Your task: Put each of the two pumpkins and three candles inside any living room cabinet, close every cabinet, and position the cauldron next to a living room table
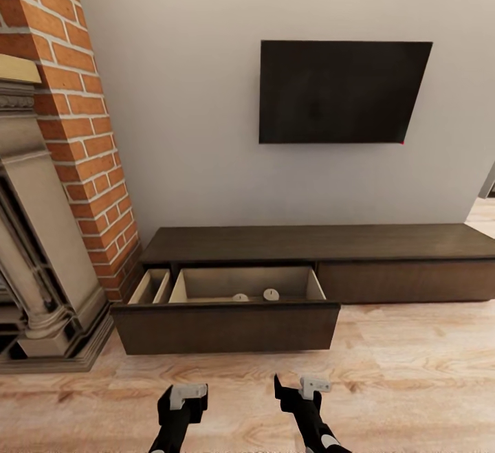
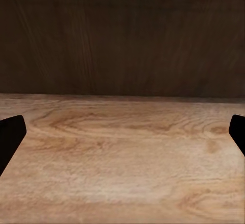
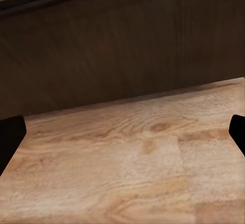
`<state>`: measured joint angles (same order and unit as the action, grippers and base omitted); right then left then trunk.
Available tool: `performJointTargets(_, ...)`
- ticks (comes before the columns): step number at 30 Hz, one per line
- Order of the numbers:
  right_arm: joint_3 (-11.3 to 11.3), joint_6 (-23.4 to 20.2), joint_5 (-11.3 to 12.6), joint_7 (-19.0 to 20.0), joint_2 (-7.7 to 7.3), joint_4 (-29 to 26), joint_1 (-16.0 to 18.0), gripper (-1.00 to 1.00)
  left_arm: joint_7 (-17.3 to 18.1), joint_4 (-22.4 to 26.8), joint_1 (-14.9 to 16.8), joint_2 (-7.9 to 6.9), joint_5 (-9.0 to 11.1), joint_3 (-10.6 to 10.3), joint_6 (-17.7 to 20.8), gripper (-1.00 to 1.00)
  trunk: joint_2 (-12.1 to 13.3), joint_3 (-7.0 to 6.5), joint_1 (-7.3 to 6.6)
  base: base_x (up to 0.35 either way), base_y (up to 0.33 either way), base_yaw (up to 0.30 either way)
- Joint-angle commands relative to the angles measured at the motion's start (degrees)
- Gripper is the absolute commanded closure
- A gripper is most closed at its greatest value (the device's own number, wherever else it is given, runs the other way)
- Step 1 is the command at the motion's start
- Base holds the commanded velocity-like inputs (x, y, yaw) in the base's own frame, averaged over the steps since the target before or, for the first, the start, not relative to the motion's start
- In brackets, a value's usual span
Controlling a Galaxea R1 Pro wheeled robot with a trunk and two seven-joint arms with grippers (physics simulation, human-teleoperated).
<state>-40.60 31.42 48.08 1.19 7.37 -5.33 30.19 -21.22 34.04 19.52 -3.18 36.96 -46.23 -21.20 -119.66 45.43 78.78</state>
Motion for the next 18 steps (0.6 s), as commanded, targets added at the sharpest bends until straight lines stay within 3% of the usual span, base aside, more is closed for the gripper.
performJointTargets(1, -0.44, 0.19, 0.60, 0.11, 0.02, 0.10, 0.06, -1.00, -0.46, 0.11, 0.08, -0.07, 0.39, -0.60, -0.25, -1.00, -0.44, 0.24, 0.22, 0.000, 0.000, 0.000)
performJointTargets(18, -0.45, 0.13, 0.68, 0.04, 0.10, 0.41, 0.06, -1.00, -0.49, 0.28, 0.08, -0.10, 0.48, -0.77, -0.25, -1.00, -7.26, 3.29, 3.95, 0.000, 0.000, 0.000)
